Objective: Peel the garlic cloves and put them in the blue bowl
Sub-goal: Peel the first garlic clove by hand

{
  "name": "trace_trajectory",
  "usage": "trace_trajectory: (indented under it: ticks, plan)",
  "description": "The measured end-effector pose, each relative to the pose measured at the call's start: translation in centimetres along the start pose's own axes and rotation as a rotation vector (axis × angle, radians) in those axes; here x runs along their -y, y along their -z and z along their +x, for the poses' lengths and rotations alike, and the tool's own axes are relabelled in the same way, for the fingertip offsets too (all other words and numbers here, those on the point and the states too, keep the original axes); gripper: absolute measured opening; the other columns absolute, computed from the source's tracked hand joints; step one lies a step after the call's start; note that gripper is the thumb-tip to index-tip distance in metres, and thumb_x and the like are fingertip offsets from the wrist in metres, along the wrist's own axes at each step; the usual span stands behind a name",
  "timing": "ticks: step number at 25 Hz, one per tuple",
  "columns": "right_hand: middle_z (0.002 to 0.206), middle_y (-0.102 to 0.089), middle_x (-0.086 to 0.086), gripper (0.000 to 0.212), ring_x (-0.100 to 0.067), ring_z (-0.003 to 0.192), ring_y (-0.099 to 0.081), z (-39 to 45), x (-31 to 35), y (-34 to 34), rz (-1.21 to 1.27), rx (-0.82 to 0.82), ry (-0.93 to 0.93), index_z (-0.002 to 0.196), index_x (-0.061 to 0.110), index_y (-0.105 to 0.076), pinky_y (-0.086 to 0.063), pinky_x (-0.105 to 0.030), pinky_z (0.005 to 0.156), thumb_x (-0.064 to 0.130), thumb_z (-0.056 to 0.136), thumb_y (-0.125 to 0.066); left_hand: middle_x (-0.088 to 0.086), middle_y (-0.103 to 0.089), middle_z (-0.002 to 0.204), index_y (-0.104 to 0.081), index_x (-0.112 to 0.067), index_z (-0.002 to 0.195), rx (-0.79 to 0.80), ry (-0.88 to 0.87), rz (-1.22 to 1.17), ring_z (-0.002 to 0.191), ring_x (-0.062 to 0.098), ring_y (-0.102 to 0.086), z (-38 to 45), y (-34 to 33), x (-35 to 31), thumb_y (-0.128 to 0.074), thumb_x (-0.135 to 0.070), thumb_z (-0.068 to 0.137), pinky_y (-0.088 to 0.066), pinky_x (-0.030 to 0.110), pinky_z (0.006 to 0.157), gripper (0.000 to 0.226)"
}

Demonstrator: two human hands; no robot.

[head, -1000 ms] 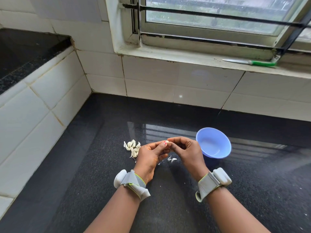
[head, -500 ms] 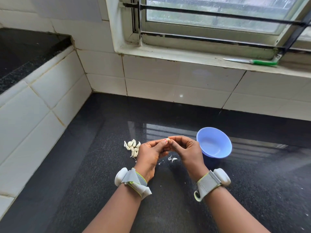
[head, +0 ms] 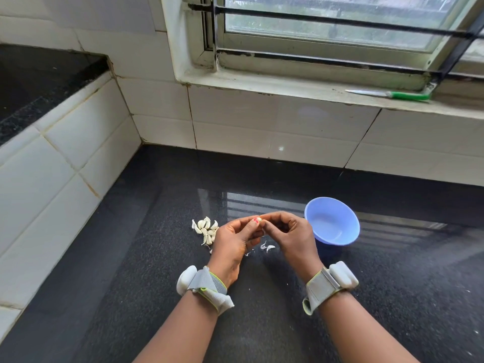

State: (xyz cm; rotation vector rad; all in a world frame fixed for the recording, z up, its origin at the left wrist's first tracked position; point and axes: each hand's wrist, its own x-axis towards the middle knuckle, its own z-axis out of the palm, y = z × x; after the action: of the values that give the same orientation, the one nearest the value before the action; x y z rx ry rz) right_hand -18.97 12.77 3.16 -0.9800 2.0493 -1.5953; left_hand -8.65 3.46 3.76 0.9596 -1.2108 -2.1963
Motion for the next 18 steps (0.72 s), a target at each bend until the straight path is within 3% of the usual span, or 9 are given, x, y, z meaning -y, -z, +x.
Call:
trace_trajectory:
  ticks: [6, 14, 18]
  plan:
    - [0.078, -0.074, 0.008, 0.008, -0.003, 0.072, -0.07, -0.13, 0.1, 0.1, -0.033, -0.011, 0.044, 0.09, 0.019, -0.076, -0.055, -0.017, 0.067, 0.016, 0.084, -0.074, 0.011, -0.071, 0.08, -0.072, -0.002, 0.092, -0.04, -0.068, 0.077, 0.072, 0.015, -0.065, 0.28, 0.09, 0.09, -0.066, -0.01, 0.085, -0.052, 0.019, 0.058, 0.012]
    - [0.086, -0.076, -0.012, 0.009, -0.027, 0.083, -0.071, -0.12, -0.47, -0.21, 0.304, 0.032, -0.118, 0.09, 0.009, -0.075, -0.059, -0.042, 0.081, 0.006, 0.087, -0.067, 0.003, -0.071, 0.067, -0.07, -0.002, 0.084, -0.008, 0.032, 0.001, 0.063, 0.012, -0.066, 0.19, -0.17, -0.53, -0.061, -0.007, 0.088, -0.052, 0.017, 0.056, 0.011]
    - [0.086, -0.075, -0.015, 0.012, -0.025, 0.081, -0.072, -0.25, -0.12, -0.29, 0.425, 0.059, -0.171, 0.093, 0.001, -0.072, -0.058, -0.033, 0.076, 0.006, 0.089, -0.063, 0.006, -0.072, 0.073, -0.07, -0.002, 0.087, 0.008, 0.04, -0.016, 0.067, 0.012, -0.069, 0.01, -0.16, -0.67, -0.061, -0.008, 0.089, -0.052, 0.016, 0.057, 0.012]
